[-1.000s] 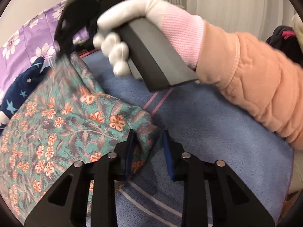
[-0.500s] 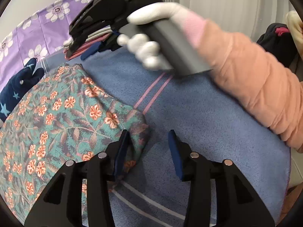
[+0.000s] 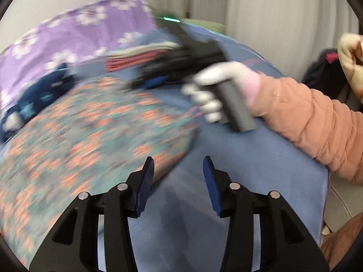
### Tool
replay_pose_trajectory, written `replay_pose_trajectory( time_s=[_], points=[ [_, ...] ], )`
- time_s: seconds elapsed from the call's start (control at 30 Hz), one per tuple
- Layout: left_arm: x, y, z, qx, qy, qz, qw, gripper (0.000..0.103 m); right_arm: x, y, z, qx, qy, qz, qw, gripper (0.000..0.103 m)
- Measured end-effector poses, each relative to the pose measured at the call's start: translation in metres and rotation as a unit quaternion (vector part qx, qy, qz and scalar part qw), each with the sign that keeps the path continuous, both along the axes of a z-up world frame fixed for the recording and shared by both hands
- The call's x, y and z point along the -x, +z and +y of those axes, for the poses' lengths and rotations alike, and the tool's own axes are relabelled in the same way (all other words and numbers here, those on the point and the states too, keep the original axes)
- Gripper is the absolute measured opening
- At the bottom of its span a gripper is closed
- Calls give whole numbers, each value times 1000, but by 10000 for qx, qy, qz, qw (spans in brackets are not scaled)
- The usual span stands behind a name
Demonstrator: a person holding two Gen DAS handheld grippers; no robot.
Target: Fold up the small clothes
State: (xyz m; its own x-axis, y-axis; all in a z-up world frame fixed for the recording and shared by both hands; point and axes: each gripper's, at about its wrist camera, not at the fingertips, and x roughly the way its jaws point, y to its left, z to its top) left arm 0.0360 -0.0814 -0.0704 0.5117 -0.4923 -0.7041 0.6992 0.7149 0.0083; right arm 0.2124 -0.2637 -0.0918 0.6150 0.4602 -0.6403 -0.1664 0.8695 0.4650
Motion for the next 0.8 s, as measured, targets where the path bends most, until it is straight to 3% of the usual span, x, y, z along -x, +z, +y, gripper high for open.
replay_pose_trajectory(
  time_s=[0.07,0.13,0.27,0.33,0.37,0.5,0.7,0.8],
  points=[
    [6,7,45,143,472,-103,9987,45,8,7,-4,192,-306,-10,9993,40],
    [14,13,105,311,1190,-220,9922,45,16,20,-2,536,-729,-37,9959,42],
    [19,16,225,737,2517,-258,9647,45,24,64,26,557,-799,-368,9946,43],
    [21,17,258,938,2818,-244,9546,42,21,85,61,674,-512,-504,9951,44],
    [22,18,275,1025,2899,-281,9511,42,17,93,80,735,-360,-530,9952,45],
    [25,18,296,1204,2848,-297,9505,42,-6,111,200,1041,625,-506,9913,47],
    [-5,5,296,1261,2440,10,9615,42,-38,98,346,1433,1518,-320,9775,47],
    [-14,-9,296,1245,2308,321,9645,42,-53,86,389,1549,1709,-159,9729,47]
  ],
)
